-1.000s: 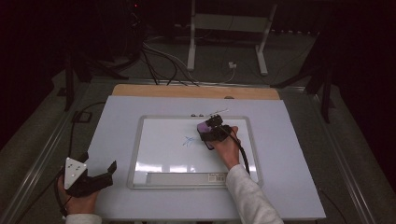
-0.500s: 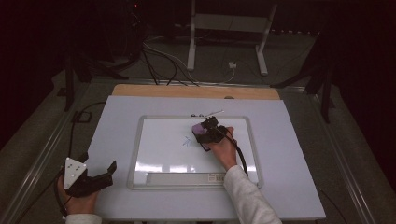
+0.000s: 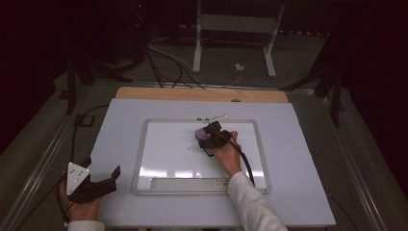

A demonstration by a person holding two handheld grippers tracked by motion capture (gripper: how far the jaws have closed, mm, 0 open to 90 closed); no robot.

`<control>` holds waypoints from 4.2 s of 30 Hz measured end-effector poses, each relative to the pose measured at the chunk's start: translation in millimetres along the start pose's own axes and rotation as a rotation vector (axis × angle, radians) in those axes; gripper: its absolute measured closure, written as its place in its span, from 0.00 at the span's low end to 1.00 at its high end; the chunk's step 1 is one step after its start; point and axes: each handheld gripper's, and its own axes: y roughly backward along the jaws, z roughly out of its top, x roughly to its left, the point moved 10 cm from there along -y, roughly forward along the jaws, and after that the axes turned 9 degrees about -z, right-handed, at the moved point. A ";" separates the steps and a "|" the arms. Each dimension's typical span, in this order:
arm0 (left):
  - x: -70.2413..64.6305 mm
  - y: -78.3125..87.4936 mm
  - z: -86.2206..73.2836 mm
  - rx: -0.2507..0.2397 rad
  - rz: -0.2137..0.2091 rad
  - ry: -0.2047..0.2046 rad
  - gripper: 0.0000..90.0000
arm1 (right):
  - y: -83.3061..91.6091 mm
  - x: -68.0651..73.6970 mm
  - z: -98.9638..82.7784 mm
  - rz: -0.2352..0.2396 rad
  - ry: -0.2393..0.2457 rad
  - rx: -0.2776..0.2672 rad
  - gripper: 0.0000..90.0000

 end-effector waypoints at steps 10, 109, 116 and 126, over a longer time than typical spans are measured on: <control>0.7 1.2 0.5 -0.004 0.003 0.002 0.01 | 0.1 1.2 1.2 -0.025 0.022 -0.004 0.46; 0.0 -1.6 -2.3 0.010 0.002 0.000 0.01 | 63.5 -69.1 -37.0 -0.110 -0.209 -0.075 0.46; -0.4 -1.8 -2.5 0.013 0.003 -0.002 0.01 | 68.2 -67.2 -40.5 -0.105 -0.207 -0.081 0.46; -0.8 -2.2 -3.6 0.018 0.002 -0.001 0.01 | 73.0 -66.6 -51.5 -0.089 -0.225 -0.079 0.45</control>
